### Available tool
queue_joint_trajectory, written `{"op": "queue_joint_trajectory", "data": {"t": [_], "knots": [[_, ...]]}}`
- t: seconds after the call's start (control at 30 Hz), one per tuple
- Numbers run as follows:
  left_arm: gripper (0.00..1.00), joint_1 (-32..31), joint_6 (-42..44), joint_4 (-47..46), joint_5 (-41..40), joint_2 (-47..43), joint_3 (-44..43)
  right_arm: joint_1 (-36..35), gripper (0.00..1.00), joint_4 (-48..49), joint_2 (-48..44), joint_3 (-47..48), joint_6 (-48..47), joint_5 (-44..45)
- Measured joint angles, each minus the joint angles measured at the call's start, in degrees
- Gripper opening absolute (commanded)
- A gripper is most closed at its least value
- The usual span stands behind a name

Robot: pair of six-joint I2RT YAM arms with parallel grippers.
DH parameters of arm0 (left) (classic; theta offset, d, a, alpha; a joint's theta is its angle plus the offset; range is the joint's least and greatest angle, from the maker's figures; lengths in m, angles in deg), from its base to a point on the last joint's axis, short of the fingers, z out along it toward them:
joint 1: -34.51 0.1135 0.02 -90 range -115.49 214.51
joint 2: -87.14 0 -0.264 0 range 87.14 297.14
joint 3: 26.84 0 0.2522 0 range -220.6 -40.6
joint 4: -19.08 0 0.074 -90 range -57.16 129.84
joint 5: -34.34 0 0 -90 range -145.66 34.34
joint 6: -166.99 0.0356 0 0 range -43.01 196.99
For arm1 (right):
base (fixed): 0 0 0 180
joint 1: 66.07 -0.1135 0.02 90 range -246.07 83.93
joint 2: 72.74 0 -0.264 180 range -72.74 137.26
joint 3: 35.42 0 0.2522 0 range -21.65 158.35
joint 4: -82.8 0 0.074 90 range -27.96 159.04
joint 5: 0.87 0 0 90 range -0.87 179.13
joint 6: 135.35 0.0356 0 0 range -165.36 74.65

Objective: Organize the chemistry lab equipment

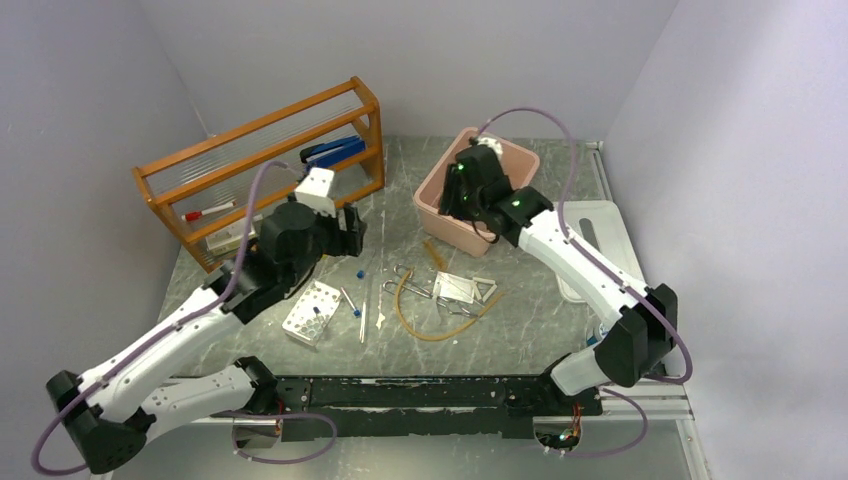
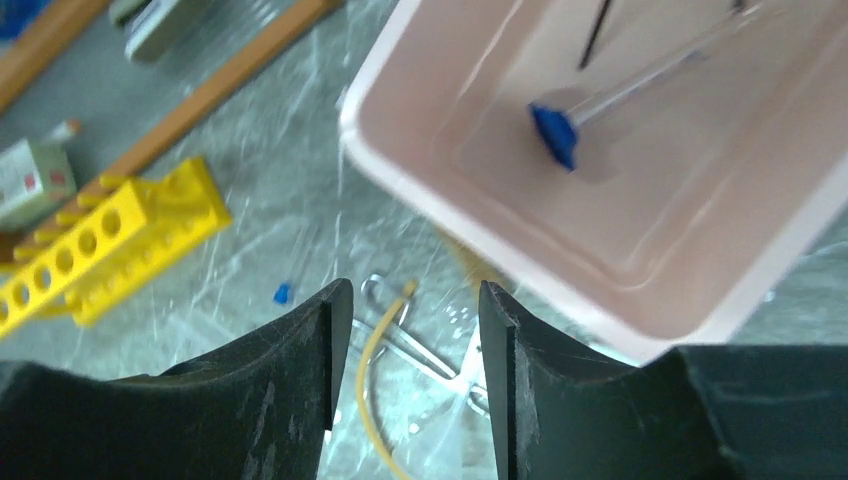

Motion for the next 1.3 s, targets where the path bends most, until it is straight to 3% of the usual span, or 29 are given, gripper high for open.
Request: {"op": "queue_joint_trajectory", "data": {"t": [0.13,0.3,0.5,0.7,1.3], "knots": [[0.81,0.0,0.7,1.8,-6.0,-4.9,-3.4,-6.1,0.53,0.0,-0.1,-2.1,1.2,0.1],[0.96,0.0,2.4,2.1,-11.5,-10.4,-6.4,-13.9,0.53,1.8,2.5,-3.3,3.8,0.0],[0.97,0.0,3.0,1.9,-13.2,-12.9,-5.3,-21.4,0.51,4.7,16.5,-1.8,7.3,-2.8],[0.97,0.0,3.0,3.6,-14.2,-10.5,-4.9,-24.5,0.51,4.2,28.6,2.1,9.4,-4.5],[0.95,0.0,2.7,3.8,-23.2,-15.0,-2.7,-25.7,0.43,1.8,36.3,8.8,14.4,-5.0]]}}
